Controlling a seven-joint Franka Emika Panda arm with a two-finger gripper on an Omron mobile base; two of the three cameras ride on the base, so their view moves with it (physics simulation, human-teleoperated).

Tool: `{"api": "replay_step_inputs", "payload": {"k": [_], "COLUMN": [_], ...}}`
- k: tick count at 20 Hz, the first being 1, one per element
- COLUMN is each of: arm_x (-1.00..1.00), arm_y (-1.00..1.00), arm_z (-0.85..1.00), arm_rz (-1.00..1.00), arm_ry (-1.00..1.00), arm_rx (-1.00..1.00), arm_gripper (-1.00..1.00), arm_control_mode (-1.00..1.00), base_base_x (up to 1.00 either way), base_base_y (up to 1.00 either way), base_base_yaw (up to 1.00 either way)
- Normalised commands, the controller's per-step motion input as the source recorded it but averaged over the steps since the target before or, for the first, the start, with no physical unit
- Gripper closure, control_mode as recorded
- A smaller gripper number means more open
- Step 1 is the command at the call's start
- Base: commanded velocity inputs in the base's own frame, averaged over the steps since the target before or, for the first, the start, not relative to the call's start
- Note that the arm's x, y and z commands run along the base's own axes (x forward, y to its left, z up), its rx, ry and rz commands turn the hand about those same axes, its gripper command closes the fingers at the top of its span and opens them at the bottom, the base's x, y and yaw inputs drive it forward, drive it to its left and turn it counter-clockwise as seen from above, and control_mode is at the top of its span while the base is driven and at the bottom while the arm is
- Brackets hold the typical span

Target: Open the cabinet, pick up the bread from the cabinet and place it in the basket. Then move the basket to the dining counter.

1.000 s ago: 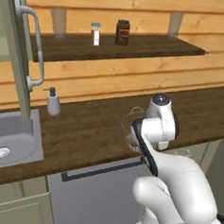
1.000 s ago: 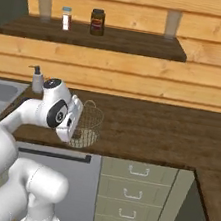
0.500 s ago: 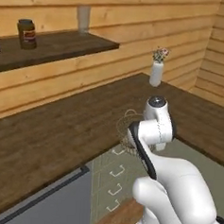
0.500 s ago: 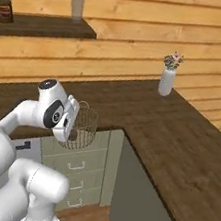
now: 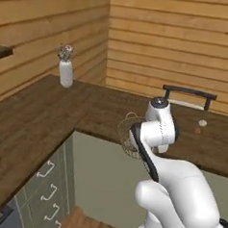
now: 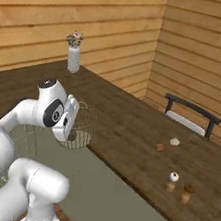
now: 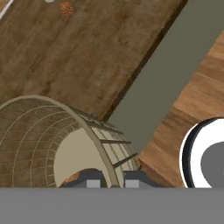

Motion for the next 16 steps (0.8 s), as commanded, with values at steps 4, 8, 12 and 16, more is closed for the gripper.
{"api": "replay_step_inputs", "payload": {"k": [4, 8, 12, 16], "arm_x": [0.00, 0.00, 0.00, 0.00], "arm_y": [0.00, 0.00, 0.00, 0.00], "arm_z": [0.00, 0.00, 0.00, 0.00], "arm_rz": [0.00, 0.00, 0.00, 0.00], "arm_ry": [0.00, 0.00, 0.00, 0.00], "arm_rx": [0.00, 0.00, 0.00, 0.00], "arm_gripper": [1.00, 1.00, 1.00, 1.00], "arm_control_mode": [1.00, 1.00, 1.00, 1.00], "base_base_x": [-0.09, -0.14, 0.00, 0.11], "base_base_y": [-0.71, -0.12, 0.33, 0.35], "base_base_yaw": [-0.69, -0.50, -0.12, -0.07]}}
